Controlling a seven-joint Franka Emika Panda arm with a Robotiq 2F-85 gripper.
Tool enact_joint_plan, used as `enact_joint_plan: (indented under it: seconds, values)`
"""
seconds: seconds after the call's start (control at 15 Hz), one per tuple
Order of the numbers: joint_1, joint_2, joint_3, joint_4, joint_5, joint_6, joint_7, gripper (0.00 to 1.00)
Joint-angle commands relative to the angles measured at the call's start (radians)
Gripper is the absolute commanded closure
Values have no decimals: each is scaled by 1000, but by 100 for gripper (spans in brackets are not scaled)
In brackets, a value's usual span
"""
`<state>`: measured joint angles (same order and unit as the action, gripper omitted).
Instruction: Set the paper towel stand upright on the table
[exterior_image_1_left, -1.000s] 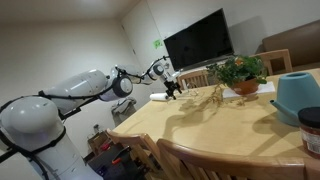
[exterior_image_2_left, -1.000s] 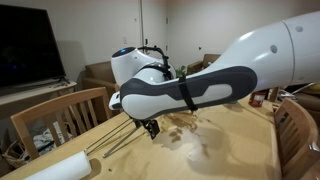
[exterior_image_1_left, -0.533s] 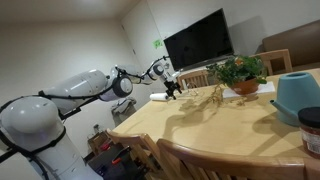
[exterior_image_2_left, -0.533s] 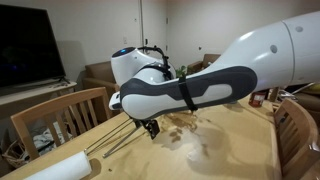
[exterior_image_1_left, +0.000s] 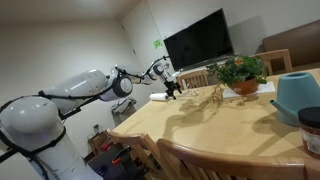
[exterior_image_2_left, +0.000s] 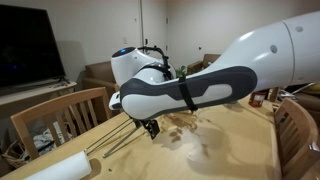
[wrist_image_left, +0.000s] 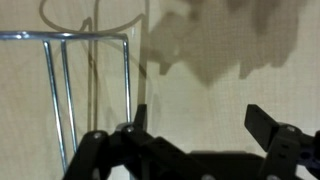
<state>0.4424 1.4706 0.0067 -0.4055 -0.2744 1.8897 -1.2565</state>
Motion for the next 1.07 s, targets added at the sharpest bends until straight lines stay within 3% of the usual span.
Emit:
enact_joint_plan:
  seconds: [0.0, 1.0]
  values:
    - [3, 0, -12, 4, 12, -3, -2, 0]
    - [2, 0, -43, -4, -11, 20, -14, 0]
